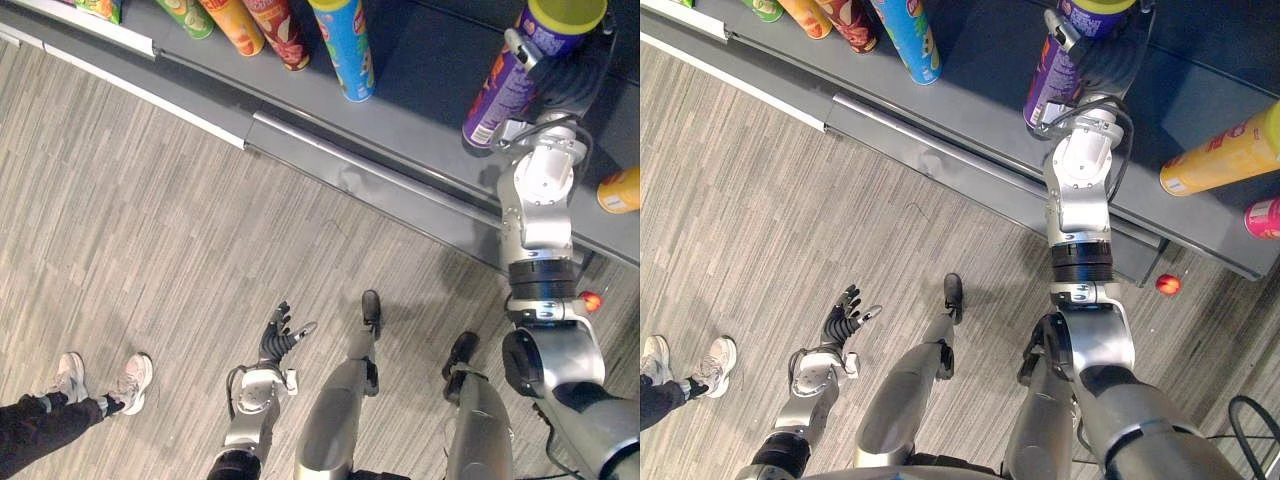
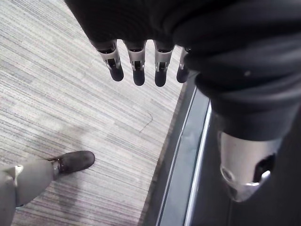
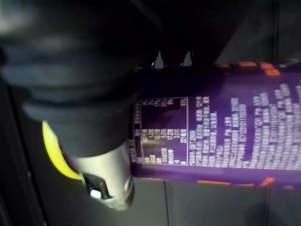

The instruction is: Put the gum and the chips on the shelf.

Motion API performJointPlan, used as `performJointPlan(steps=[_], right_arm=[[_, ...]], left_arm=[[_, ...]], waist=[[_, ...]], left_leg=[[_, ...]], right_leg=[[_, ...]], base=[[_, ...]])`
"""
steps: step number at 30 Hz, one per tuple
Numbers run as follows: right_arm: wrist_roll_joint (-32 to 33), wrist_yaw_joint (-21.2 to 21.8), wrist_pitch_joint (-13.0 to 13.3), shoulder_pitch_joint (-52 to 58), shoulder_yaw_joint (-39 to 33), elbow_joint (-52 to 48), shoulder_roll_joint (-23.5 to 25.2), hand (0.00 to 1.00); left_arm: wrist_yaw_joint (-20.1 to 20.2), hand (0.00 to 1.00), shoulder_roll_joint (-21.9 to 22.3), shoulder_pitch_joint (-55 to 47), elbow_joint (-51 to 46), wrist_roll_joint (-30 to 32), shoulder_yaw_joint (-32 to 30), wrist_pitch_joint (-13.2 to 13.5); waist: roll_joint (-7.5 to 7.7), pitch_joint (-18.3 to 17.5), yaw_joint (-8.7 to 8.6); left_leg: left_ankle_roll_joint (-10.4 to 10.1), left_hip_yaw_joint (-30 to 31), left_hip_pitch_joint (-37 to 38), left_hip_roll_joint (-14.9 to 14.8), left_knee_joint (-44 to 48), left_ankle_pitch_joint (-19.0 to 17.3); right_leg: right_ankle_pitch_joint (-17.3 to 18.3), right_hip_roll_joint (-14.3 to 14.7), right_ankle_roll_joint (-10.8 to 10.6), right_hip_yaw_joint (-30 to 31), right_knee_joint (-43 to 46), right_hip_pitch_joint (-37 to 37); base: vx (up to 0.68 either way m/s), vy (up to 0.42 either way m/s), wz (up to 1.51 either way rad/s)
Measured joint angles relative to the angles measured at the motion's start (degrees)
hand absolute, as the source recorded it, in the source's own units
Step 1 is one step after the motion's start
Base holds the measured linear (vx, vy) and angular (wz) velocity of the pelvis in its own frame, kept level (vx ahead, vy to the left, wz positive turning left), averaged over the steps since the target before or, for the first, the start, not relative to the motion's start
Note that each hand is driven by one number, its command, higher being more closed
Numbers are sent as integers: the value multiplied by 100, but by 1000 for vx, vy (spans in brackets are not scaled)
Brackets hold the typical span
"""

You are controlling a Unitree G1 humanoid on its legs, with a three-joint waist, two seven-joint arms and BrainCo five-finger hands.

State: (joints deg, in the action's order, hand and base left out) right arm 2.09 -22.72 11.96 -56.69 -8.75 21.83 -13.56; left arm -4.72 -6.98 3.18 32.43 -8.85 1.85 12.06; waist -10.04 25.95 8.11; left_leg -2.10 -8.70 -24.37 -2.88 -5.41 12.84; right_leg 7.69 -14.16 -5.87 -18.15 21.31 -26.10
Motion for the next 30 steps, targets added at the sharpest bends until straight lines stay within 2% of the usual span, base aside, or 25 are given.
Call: performJointPlan(steps=[7,12,30], right_arm=[[2,-10,-3,-9,6,201,34,100],[3,-86,25,-192,-6,201,32,100],[15,-453,96,-529,-327,20,111,100]], left_arm=[[-76,0,2,126,222,-1,-5,41],[-152,0,8,235,230,-6,0,59],[-180,0,18,400,321,-222,-15,127]], waist=[[-69,30,15],[-178,78,18],[-228,96,158]], left_leg=[[10,-85,-144,0,0,9],[12,-150,-292,7,1,45],[-54,-168,-593,18,-1,105]], right_leg=[[1,-6,3,157,111,-278],[6,-31,12,242,243,-528],[200,-134,144,276,784,-1072]], base=[[13,-24,-8],[6,-15,-6],[1,-4,1]])
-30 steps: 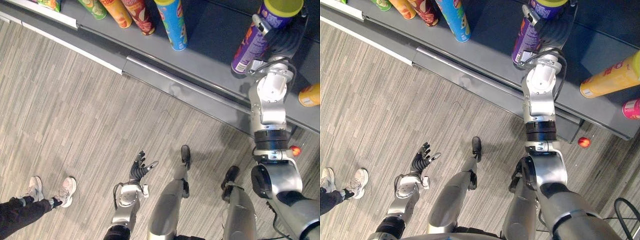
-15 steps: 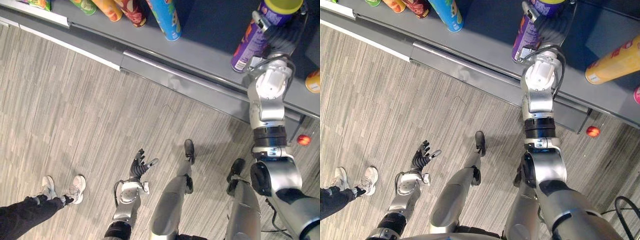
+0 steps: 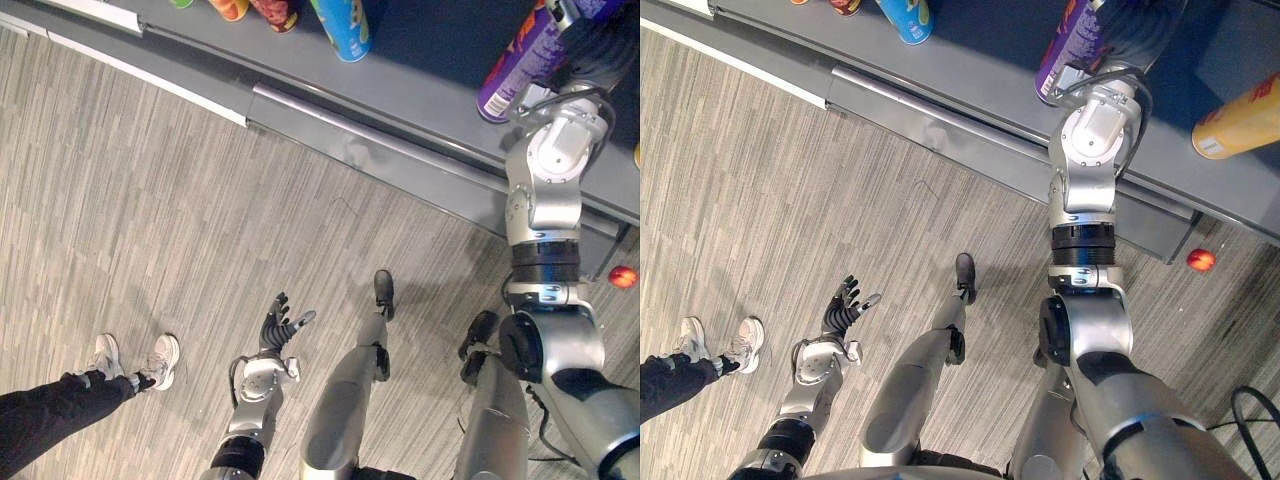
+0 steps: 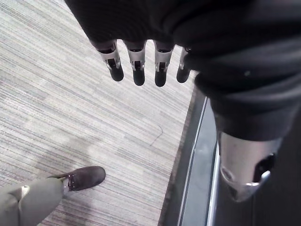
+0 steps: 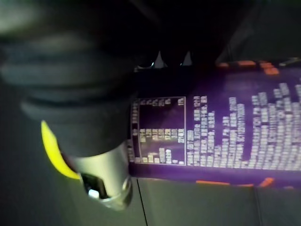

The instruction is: Put the gum and the chips on the shelf.

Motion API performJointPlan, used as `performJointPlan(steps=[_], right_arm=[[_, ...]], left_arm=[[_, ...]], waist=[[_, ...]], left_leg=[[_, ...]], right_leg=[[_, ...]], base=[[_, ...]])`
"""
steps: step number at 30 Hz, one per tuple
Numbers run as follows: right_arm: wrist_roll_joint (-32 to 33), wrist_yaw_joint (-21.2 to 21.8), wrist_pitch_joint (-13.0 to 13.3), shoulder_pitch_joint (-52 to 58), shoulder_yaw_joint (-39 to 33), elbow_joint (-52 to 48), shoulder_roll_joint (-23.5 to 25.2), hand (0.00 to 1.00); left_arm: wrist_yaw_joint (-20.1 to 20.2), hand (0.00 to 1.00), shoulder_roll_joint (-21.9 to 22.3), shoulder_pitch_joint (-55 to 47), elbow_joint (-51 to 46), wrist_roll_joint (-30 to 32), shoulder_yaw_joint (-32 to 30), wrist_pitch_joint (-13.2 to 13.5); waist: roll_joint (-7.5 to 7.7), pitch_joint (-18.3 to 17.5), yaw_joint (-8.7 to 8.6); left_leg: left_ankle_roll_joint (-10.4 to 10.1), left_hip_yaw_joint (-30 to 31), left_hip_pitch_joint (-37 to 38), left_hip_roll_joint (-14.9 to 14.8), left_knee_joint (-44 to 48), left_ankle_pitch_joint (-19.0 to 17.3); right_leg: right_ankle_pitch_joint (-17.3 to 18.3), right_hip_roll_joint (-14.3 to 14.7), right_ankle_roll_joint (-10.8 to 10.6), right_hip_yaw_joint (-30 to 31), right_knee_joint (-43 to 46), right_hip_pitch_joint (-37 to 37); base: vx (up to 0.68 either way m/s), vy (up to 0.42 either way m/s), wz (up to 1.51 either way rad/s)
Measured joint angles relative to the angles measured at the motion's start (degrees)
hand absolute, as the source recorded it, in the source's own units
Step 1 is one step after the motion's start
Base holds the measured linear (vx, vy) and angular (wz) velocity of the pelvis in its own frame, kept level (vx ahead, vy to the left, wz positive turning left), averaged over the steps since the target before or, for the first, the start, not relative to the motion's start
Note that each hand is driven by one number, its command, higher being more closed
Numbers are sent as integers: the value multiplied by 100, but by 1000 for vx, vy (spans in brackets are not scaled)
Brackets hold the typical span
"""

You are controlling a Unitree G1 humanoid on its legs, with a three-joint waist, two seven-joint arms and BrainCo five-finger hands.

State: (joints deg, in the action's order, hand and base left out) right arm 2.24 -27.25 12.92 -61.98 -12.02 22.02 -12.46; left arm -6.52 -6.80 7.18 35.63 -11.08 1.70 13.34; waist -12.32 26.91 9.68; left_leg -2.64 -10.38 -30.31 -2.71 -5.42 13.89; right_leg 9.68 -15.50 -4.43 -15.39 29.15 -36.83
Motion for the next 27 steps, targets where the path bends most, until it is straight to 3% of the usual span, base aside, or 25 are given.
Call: performJointPlan(steps=[10,11,23,27], right_arm=[[1,24,43,383,30,-563,325,100],[1,28,67,426,51,-581,352,0],[52,247,95,978,465,-583,822,0],[53,281,95,1023,624,-590,899,0]], left_arm=[[-11,0,64,28,-172,0,-28,-2],[-12,0,96,29,-172,0,-71,-3],[-23,0,243,21,-174,0,-234,-8],[-28,0,323,21,-175,1,-247,-11]], waist=[[1,0,-17],[1,0,-21],[50,-20,-39],[52,-19,-142]], left_leg=[[-8,-81,-47,0,0,-7],[-10,-114,-42,-3,0,-9],[3,-599,67,-94,1,-10],[3,-630,81,-104,0,-10]], right_leg=[[1,-36,2,11,101,-109],[1,-39,2,15,102,-109],[0,-59,3,36,116,-60],[0,-59,3,32,113,-39]], base=[[0,0,0],[20,-15,-3],[9,-8,-2],[0,0,0]])
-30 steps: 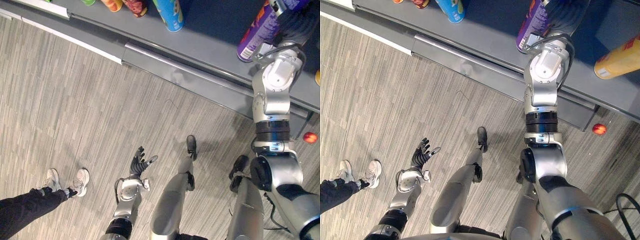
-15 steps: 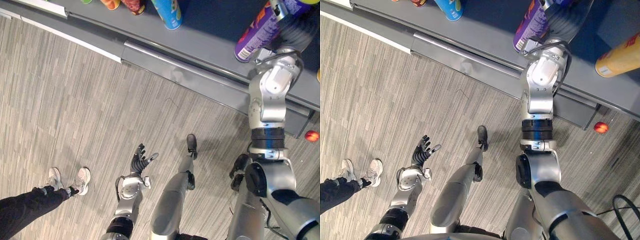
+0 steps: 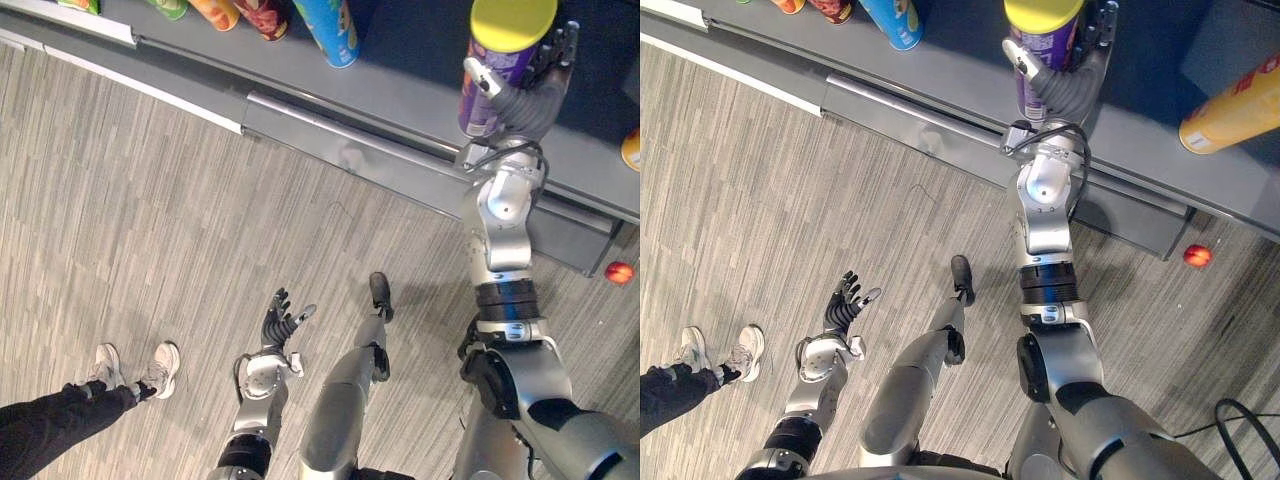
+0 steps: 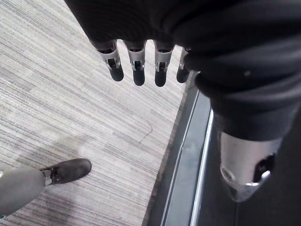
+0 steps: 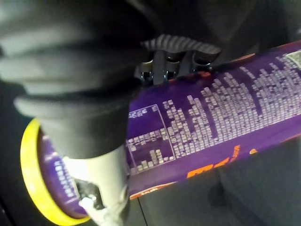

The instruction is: Put the gum and the chips on the shelf.

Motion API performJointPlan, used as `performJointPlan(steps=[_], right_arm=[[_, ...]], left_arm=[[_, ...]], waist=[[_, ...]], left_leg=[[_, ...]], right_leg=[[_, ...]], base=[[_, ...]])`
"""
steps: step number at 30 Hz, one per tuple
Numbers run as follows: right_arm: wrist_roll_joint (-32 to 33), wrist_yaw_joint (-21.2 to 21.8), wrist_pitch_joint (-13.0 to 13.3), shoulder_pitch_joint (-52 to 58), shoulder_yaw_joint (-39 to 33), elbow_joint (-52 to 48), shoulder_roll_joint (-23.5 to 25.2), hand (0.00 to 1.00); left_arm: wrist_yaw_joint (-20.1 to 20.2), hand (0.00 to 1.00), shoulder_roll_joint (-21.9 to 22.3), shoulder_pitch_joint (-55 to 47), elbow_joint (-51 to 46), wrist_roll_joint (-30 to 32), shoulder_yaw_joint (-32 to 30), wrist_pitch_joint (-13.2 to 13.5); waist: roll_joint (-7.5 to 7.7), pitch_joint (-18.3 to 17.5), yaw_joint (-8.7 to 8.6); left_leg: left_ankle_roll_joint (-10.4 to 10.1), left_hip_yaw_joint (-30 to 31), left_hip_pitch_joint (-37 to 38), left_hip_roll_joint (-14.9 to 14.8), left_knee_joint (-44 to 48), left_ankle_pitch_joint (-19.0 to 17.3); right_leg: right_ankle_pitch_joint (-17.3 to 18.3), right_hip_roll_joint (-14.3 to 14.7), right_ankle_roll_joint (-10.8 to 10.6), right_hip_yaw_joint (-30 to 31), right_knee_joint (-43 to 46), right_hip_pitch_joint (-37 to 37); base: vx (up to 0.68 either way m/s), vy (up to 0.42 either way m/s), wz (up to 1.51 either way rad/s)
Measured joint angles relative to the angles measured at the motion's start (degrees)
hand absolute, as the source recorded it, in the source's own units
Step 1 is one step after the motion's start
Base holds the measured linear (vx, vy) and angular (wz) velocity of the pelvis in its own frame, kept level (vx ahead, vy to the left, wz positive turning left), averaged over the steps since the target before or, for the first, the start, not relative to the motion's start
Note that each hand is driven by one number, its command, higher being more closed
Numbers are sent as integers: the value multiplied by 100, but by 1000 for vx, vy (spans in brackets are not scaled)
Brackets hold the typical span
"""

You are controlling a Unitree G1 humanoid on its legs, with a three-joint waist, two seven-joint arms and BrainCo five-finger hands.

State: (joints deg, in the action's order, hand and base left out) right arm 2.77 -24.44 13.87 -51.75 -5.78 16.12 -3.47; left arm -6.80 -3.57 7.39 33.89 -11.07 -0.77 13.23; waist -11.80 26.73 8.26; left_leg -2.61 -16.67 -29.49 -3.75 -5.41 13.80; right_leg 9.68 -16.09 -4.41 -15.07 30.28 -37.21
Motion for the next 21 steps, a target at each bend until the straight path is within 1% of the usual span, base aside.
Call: performJointPlan(steps=[6,8,12,19,21], right_arm=[[2,1,0,252,131,-160,13,0],[3,8,2,291,172,-191,32,0],[8,7,3,375,169,-191,94,0],[71,9,15,489,173,-178,174,0],[142,68,15,604,188,-173,179,0]], left_arm=[[0,0,91,-2,4,1,-1,-4],[0,0,91,-4,4,1,-12,-4],[0,0,91,-4,22,2,-17,-7],[-2,0,95,-4,76,3,-13,-8],[-4,0,95,-5,83,4,-11,-9]], waist=[[4,2,-12],[31,-7,-14],[184,-13,-25],[199,-9,-25],[201,-9,-25]], left_leg=[[0,-50,68,-56,0,-2],[0,-75,72,-86,0,2],[0,-126,116,-130,1,6],[-5,-137,205,-179,1,2],[-7,-143,267,-190,1,0]], right_leg=[[-1,42,1,-1,-27,69],[-2,71,3,1,-32,67],[-2,110,4,5,-31,74],[-3,179,6,3,-128,201],[-3,195,6,3,-145,265]], base=[[7,-15,-2],[16,-32,-5],[24,-40,-7],[27,-33,-3],[31,-36,-3]])
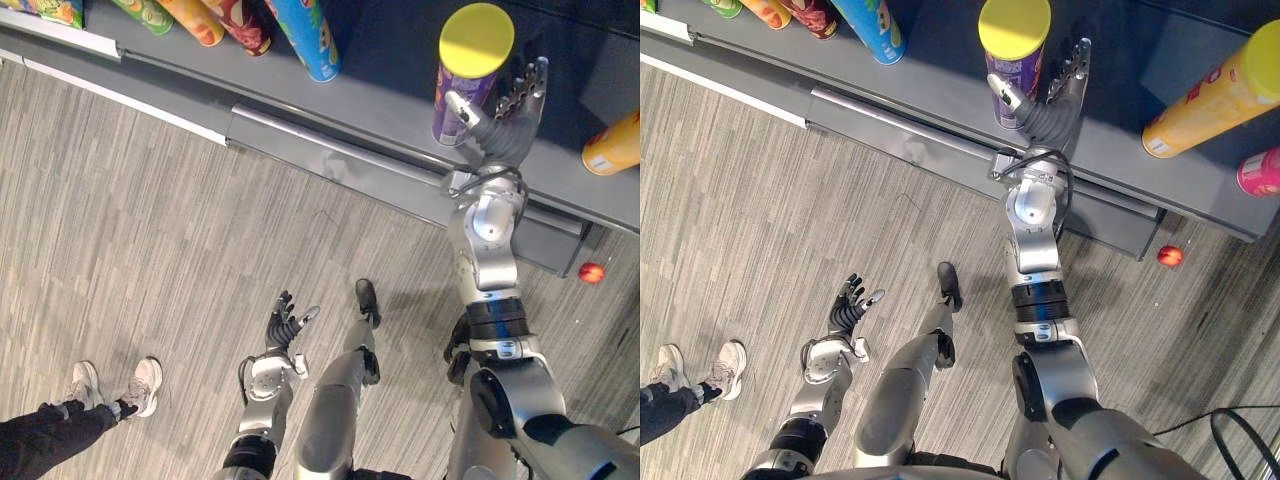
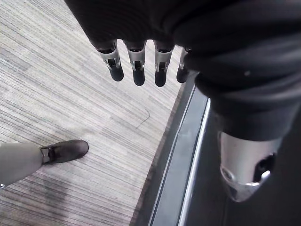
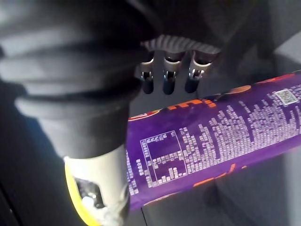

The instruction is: Put the gum and the chips on the shelf.

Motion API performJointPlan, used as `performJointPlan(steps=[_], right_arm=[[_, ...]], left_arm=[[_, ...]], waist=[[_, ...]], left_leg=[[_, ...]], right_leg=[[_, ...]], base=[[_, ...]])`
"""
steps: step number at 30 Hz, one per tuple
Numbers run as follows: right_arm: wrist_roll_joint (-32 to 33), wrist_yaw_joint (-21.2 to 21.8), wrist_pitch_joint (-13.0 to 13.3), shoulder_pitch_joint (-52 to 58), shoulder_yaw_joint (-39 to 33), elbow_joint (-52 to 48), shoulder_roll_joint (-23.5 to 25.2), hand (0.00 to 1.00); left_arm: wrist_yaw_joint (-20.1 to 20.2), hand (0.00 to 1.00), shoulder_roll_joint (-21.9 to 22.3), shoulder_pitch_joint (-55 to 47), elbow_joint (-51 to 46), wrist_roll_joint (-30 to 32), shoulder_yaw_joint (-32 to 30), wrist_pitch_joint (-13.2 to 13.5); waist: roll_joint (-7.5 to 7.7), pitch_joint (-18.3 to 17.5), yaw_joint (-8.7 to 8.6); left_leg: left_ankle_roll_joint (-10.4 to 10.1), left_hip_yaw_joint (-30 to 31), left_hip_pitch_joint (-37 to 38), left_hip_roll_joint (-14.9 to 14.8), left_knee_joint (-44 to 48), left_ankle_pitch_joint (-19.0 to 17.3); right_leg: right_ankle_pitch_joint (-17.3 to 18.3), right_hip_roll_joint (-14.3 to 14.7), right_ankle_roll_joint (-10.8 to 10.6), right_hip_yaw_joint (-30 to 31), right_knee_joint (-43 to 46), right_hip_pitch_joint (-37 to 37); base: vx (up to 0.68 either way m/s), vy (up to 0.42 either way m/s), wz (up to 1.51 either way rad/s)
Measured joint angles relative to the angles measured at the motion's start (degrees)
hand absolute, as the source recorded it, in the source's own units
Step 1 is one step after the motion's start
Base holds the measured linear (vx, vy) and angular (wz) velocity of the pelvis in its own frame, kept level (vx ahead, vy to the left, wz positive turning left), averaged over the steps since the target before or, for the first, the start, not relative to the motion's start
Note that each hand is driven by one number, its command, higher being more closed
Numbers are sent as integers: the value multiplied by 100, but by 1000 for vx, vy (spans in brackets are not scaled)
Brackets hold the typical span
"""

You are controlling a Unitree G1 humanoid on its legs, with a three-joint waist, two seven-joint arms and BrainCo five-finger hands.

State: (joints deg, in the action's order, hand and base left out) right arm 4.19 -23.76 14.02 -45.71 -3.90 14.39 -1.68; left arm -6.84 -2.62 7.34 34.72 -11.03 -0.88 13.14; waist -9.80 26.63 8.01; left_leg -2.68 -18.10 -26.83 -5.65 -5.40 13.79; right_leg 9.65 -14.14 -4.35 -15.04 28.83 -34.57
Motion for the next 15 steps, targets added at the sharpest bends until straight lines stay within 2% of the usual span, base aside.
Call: performJointPlan(steps=[10,15], right_arm=[[107,313,17,442,428,228,84,0],[144,442,36,766,695,236,149,0]], left_arm=[[-22,0,-6,-23,406,13,2,-64],[-26,0,-8,-24,651,71,6,-118]], waist=[[216,-85,-67],[221,-83,-156]], left_leg=[[-42,-45,217,-108,2,-32],[-40,-74,351,-142,4,-32]], right_leg=[[-28,150,40,52,-190,234],[-46,214,46,96,-281,379]], base=[[41,-40,-6],[45,-43,-7]])
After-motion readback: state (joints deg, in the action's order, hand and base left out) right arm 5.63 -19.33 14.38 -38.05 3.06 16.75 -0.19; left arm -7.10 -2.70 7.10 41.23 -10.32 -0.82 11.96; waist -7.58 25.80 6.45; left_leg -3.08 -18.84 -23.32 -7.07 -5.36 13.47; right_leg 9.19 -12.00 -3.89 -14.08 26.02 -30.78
